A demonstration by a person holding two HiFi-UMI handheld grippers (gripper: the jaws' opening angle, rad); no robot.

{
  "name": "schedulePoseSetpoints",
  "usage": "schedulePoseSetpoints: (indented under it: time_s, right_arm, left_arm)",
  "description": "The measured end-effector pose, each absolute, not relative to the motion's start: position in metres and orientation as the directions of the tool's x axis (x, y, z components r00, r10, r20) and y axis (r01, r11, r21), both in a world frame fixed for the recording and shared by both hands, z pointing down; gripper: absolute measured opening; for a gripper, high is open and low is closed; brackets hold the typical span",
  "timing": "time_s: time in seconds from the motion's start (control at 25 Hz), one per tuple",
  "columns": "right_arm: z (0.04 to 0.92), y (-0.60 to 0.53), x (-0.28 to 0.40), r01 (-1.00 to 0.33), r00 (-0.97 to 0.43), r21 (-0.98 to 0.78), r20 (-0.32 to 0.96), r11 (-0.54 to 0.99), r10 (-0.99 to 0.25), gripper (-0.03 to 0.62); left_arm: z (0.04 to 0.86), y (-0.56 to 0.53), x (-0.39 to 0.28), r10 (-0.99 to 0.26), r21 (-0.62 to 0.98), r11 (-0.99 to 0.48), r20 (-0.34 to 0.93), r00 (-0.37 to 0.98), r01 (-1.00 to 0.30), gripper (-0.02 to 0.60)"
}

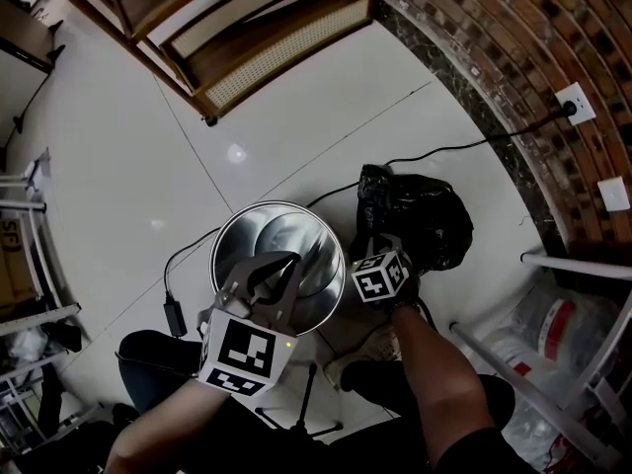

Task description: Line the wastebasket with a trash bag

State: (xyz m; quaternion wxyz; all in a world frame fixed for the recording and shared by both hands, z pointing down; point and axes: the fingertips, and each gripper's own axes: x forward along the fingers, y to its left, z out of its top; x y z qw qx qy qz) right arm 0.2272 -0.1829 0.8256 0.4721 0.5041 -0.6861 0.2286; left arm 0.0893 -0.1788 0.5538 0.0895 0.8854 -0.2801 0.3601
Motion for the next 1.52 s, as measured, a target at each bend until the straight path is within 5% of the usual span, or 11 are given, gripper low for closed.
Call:
schedulePoseSetpoints:
  time_s: [0.12, 0.24, 0.4, 0.48, 1.52]
  right_arm:
    - [0.821, -0.181, 0.225, -0.909, -0.067, 0.146, 0.872, 0.389, -0.485, 0.003]
    - [0.832, -0.175, 0.216, -0.895, -0.096, 0.116, 0.893, 0.431, -0.439, 0.15]
    - [0.849, -0.169, 0.216, -0.882, -0.065, 0.127, 0.921, 0.455, -0.383, 0.135]
    - [0.848, -0.172, 0.22, -0.885, -0.039, 0.151, 0.919, 0.44, -0.393, 0.002]
    - [0.586, -0.139, 0.3, -0.934, 0.023, 0.253, 0.748, 0.253, -0.663, 0.003]
  left_arm:
    - [0.552, -0.176, 0.092, -0.43, -0.04, -0.829, 0.683, 0.591, -0.558, 0.003]
    - [0.551, -0.174, 0.091, -0.431, -0.041, -0.828, 0.685, 0.587, -0.559, 0.003]
    - [0.552, -0.173, 0.086, -0.432, -0.051, -0.826, 0.696, 0.573, -0.562, 0.003]
    - [0.554, -0.175, 0.082, -0.435, -0.056, -0.823, 0.702, 0.564, -0.565, 0.003]
    - [0.522, -0.137, 0.109, -0.417, 0.028, -0.837, 0.613, 0.671, -0.547, 0.003]
